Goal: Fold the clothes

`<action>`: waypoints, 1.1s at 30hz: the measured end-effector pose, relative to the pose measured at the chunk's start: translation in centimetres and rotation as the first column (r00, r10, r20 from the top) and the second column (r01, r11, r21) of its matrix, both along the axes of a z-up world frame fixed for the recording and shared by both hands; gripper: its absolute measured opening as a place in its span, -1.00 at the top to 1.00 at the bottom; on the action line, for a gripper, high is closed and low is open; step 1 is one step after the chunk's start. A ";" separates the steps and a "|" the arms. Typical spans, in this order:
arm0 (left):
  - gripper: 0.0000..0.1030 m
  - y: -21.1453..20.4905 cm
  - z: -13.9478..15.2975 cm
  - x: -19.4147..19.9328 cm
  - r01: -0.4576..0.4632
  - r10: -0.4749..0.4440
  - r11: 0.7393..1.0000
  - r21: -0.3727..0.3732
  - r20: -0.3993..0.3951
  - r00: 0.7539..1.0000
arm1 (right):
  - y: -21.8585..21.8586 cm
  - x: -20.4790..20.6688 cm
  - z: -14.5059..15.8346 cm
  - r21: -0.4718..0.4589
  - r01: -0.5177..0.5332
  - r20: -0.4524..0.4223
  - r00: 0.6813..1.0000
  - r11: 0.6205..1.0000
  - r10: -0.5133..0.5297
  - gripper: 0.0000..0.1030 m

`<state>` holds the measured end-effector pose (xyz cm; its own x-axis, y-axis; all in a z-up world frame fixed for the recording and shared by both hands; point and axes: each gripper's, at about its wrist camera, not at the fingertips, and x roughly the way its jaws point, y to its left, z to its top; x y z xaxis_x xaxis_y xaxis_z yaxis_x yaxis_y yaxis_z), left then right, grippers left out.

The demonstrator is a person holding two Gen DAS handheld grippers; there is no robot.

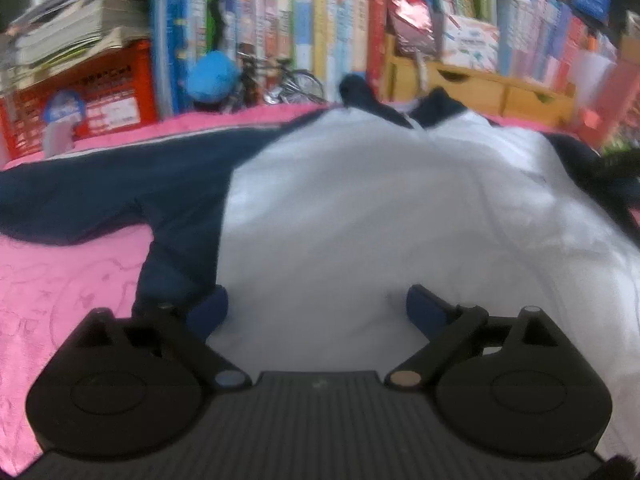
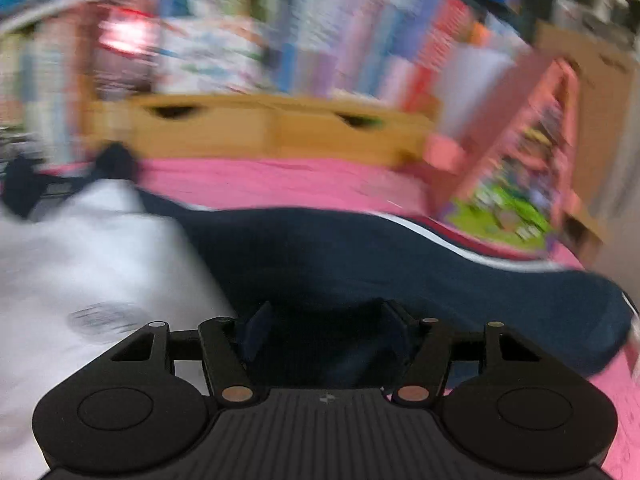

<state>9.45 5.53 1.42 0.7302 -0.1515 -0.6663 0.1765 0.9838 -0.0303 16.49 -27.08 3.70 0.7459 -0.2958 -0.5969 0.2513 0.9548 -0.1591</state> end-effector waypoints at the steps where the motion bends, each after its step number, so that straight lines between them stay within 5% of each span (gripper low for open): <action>1: -0.63 0.3 0.6 0.7 0.024 -0.024 0.999 -0.022 -0.014 1.000 | 1.1 -1.0 0.5 0.004 -0.074 0.011 0.997 0.997 0.074 -0.20; 4: -0.35 0.3 2.2 3.6 0.072 -0.075 0.992 -0.104 -0.024 0.997 | 4.9 -1.7 1.6 0.067 -0.306 0.012 0.952 0.950 0.306 -0.20; 6: -0.16 -0.9 2.5 6.5 0.093 -0.095 0.992 -0.086 -0.023 0.995 | 7.2 -0.4 1.7 0.115 -0.379 0.004 0.925 0.918 0.381 -0.13; 8: 0.00 -2.4 1.9 9.9 0.085 -0.087 0.996 -0.035 -0.037 0.996 | 9.2 2.0 0.9 0.109 -0.385 -0.014 0.921 0.917 0.388 0.39; 13: 0.04 -4.6 -0.1 17.2 0.070 -0.069 0.997 0.033 -0.039 0.997 | 9.3 6.7 -2.1 0.168 -0.270 -0.018 0.961 0.948 0.277 0.45; 16: -0.01 -4.7 -1.0 20.9 0.027 -0.029 0.996 0.080 0.017 0.999 | 9.2 6.5 -2.7 0.111 -0.254 0.023 0.967 0.961 0.253 0.37; 19: -0.37 -4.7 -1.8 24.0 -0.026 0.020 0.996 0.091 0.059 0.998 | 8.5 6.2 -2.7 0.148 -0.250 0.027 0.968 0.957 0.249 0.35; 23: -0.80 -3.7 -2.2 26.7 -0.071 0.070 0.997 0.027 0.015 0.997 | 8.5 6.0 -2.8 0.149 -0.248 0.027 0.969 0.957 0.246 0.35; 25: -0.80 -3.8 -2.0 26.9 -0.063 0.062 0.996 0.059 0.012 0.998 | 8.4 6.2 -2.9 0.167 -0.247 0.031 0.969 0.954 0.246 0.33; 28: -0.27 -4.1 -0.1 25.1 -0.009 0.005 0.995 0.095 0.039 0.999 | 7.6 6.1 -3.0 0.233 -0.254 0.051 0.967 0.939 0.249 0.24; 33: -0.23 -3.6 3.1 17.6 0.147 -0.149 0.989 0.027 0.110 0.983 | 7.2 6.0 -2.9 0.270 -0.271 0.065 0.963 0.924 0.263 0.05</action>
<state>27.09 1.90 4.48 0.7706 -0.2519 -0.5854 0.3216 0.9467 0.0160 22.51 -19.87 0.75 0.7913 0.0891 -0.6049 -0.0187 0.9924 0.1216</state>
